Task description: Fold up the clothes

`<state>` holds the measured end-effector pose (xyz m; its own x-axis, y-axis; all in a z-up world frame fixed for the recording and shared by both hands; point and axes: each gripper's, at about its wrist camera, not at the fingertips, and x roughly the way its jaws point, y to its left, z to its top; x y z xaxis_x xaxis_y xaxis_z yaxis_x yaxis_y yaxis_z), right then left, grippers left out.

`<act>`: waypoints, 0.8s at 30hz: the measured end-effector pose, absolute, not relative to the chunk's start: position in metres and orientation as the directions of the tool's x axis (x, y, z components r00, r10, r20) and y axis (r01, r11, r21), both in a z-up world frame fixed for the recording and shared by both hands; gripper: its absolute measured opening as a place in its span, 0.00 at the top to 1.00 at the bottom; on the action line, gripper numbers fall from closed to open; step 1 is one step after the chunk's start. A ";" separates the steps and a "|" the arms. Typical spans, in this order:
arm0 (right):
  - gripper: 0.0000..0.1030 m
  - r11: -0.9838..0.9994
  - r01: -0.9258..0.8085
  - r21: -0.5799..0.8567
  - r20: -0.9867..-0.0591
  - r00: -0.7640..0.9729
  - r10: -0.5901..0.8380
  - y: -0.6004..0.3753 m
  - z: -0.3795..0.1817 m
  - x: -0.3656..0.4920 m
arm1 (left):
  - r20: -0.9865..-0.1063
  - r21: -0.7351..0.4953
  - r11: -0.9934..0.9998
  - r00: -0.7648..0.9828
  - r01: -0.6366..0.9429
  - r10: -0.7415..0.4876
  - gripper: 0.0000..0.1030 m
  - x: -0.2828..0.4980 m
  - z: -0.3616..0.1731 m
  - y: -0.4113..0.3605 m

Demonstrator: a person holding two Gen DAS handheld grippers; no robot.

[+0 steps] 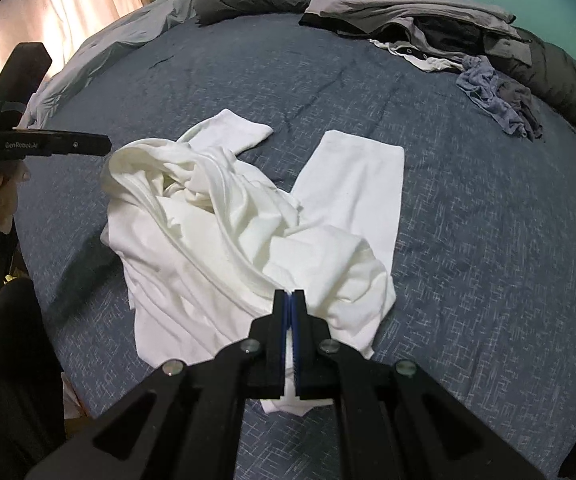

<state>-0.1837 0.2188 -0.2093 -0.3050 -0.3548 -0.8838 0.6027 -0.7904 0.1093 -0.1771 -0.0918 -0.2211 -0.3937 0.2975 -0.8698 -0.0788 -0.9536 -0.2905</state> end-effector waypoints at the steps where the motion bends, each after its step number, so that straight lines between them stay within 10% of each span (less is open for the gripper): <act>1: 0.98 -0.791 0.602 0.110 -0.884 -0.304 -0.355 0.220 -0.209 -0.184 | -0.871 -0.285 -0.955 -0.394 -0.083 0.294 0.66 -0.178 -0.221 -0.090; 24: 0.98 -0.798 0.593 0.113 -0.895 -0.288 -0.340 0.222 -0.217 -0.185 | -0.869 -0.249 -0.954 -0.398 -0.167 0.296 0.67 -0.191 -0.225 -0.054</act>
<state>-0.1848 0.2224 -0.2169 -0.2875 -0.3402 -0.8953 0.5926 -0.7976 0.1128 -0.1910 -0.0538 -0.2246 -0.3976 0.2959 -0.8685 -0.1671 -0.9541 -0.2486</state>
